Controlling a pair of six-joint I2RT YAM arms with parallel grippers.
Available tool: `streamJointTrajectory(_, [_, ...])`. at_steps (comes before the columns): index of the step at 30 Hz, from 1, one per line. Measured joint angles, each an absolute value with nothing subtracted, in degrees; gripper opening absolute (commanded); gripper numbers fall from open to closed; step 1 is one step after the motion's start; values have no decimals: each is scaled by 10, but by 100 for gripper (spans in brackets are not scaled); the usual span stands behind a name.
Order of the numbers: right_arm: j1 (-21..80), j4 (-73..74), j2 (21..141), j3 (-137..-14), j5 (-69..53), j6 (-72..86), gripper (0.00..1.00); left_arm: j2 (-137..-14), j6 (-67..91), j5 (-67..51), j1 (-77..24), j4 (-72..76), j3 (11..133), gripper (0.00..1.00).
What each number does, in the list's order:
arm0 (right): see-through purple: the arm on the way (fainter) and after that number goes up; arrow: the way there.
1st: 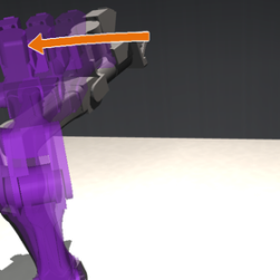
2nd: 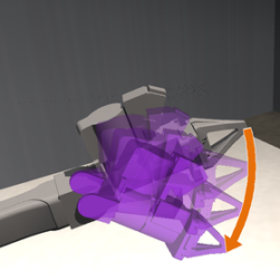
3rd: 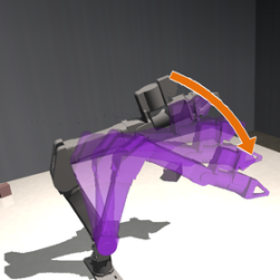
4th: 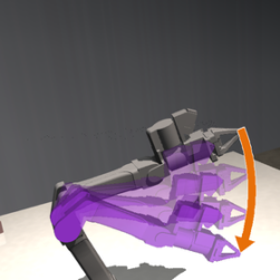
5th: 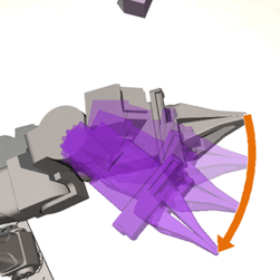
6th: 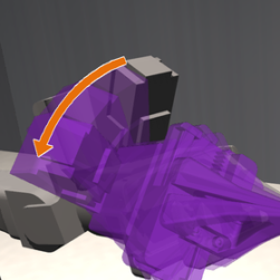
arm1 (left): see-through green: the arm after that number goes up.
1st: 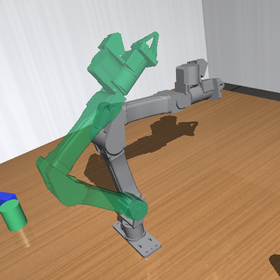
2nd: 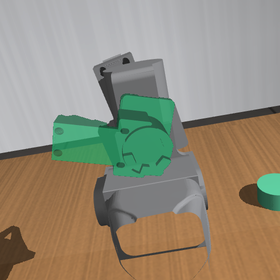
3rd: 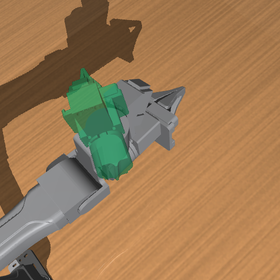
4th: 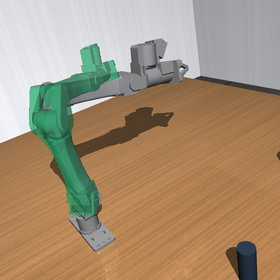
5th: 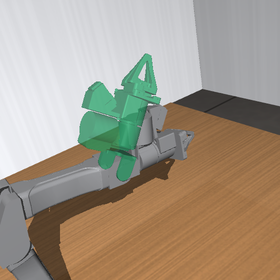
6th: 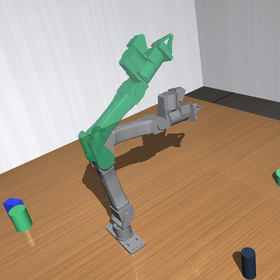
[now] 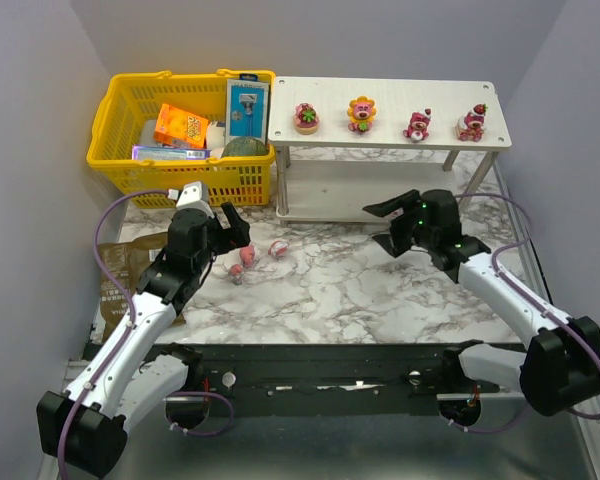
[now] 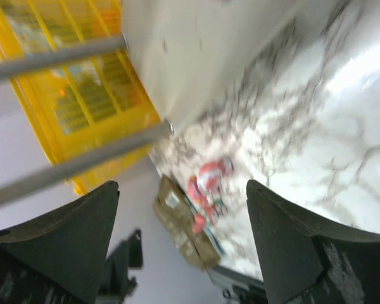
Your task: Place and organize the plastic toys onto the shelf
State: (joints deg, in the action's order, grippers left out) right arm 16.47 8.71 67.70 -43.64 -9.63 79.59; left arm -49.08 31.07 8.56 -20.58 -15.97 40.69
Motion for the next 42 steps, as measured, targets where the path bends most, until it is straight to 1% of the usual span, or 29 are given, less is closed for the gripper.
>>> streamJointTrajectory(3, [251, 85, 692, -437, -86, 815, 88, -489, 311, 86, -206, -160, 407, 99])
streamJointTrajectory(7, [355, 81, 752, -455, -59, 849, 88, -482, 311, 86, -206, -160, 407, 99])
streamJointTrajectory(12, [436, 32, 833, -473, -12, 903, 87, -470, 311, 86, -206, -161, 407, 99])
streamJointTrajectory(16, [456, -9, 882, -488, 21, 934, 86, -461, 311, 86, -206, -161, 407, 99])
streamJointTrajectory(24, [471, -35, 974, -574, 75, 970, 85, -451, 311, 92, -206, -163, 407, 99])
streamJointTrajectory(30, [483, -20, 1021, -614, 86, 989, 84, -446, 311, 120, -206, -175, 407, 99])
streamJointTrajectory(42, [495, 43, 1062, -654, 90, 1008, 82, -445, 311, 159, -206, -195, 407, 99])
